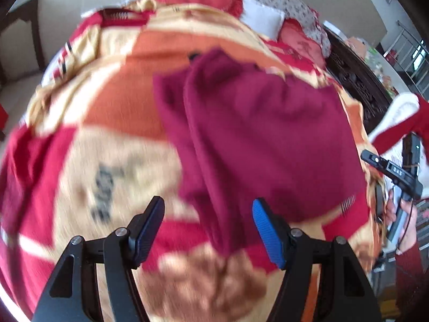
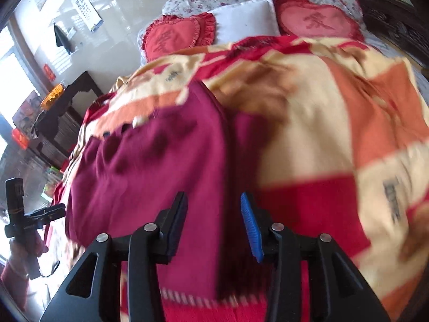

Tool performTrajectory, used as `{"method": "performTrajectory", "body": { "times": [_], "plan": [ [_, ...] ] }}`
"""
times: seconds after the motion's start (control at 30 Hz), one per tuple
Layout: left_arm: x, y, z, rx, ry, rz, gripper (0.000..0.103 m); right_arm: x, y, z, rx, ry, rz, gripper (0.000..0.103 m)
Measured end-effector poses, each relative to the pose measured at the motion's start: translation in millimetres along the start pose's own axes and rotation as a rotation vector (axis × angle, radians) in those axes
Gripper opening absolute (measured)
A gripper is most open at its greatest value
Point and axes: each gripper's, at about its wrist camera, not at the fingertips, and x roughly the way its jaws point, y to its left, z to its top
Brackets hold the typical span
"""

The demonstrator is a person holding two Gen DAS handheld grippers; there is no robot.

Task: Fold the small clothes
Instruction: 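Lay the hem over the collar with both grippers and open them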

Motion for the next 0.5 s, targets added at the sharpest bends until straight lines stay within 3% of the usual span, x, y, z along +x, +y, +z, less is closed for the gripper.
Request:
{"method": "performTrajectory", "body": {
  "times": [0.1, 0.23, 0.27, 0.3, 0.33, 0.37, 0.4, 0.5],
  "plan": [
    [11, -6, -12, 0.024, 0.018, 0.010, 0.072, -1, -8, -19, 0.026, 0.036, 0.003, 0.024],
    [22, -12, -11, -0.031, -0.011, -0.033, 0.067, 8, -12, -33, 0.080, 0.047, 0.041, 0.024],
    [25, -14, -10, -0.030, -0.006, -0.035, 0.052, 11, -10, -34, 0.088, 0.048, 0.062, 0.024],
    [28, -16, -9, -0.024, 0.007, -0.030, 0.043, 14, -8, -34, 0.087, 0.053, 0.069, 0.024],
    [31, -18, -6, -0.010, 0.019, -0.004, 0.030, 17, -5, -35, 0.080, 0.060, 0.065, 0.018],
    [31, -18, -5, -0.006, 0.020, 0.003, 0.023, 19, -1, -35, 0.067, 0.063, 0.059, 0.012],
    [28, -17, -4, -0.010, 0.021, -0.001, 0.019, 19, 2, -35, 0.054, 0.066, 0.051, 0.000],
    [9, -11, -3, -0.018, 0.002, -0.006, 0.013, 3, 10, -31, 0.004, 0.041, 0.034, 0.000]
  ]
}}
